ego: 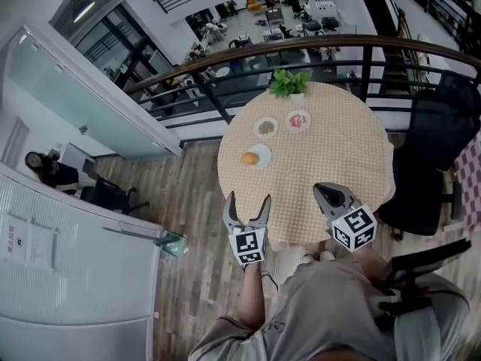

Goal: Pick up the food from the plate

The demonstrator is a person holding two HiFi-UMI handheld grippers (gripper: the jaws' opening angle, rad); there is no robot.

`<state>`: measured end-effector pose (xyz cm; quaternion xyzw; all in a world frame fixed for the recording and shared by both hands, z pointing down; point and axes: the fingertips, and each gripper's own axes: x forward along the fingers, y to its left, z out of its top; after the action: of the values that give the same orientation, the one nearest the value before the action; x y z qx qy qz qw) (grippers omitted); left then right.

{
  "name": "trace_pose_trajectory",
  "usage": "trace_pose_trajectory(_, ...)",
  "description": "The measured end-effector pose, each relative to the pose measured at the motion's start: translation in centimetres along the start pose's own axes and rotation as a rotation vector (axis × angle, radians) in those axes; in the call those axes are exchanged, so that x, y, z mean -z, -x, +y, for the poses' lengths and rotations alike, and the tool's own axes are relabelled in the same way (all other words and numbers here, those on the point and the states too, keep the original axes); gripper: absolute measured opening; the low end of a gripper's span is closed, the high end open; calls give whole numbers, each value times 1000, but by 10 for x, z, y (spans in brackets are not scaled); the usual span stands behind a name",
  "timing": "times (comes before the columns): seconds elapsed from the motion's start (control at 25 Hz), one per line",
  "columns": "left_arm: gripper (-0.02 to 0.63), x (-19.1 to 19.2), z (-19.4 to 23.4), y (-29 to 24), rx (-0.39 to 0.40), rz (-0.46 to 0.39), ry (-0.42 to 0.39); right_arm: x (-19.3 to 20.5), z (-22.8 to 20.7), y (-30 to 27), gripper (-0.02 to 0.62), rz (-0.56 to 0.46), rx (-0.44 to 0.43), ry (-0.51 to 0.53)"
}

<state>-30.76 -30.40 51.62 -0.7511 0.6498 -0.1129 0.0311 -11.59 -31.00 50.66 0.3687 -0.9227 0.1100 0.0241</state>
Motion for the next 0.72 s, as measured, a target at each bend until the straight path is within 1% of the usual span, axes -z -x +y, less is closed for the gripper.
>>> trace_pose_trajectory(0.12, 434, 14, 5, -16, 17, 39, -62, 2, -4, 4, 15, 3, 23, -1)
trace_pose_trajectory(0.2, 418, 24, 7, -29, 29, 69, -118, 2, -7, 7, 15, 4, 36, -1)
trace_pose_trajectory(0.28, 403, 39, 11, -43, 37, 113, -193, 4, -9, 9, 15, 6, 50, 2)
trace_pose_trajectory(0.44, 397, 71, 19, -75, 64, 208, -354, 6, -18, 15, 15, 9, 85, 2)
trace_pose_trajectory(0.6, 396, 100, 26, -106, 116, 286, -503, 10, -28, 22, 15, 13, 129, -4)
trace_pose_trajectory(0.72, 396, 123, 29, -131, 174, 342, -580, 12, -32, 25, 15, 19, 156, -6)
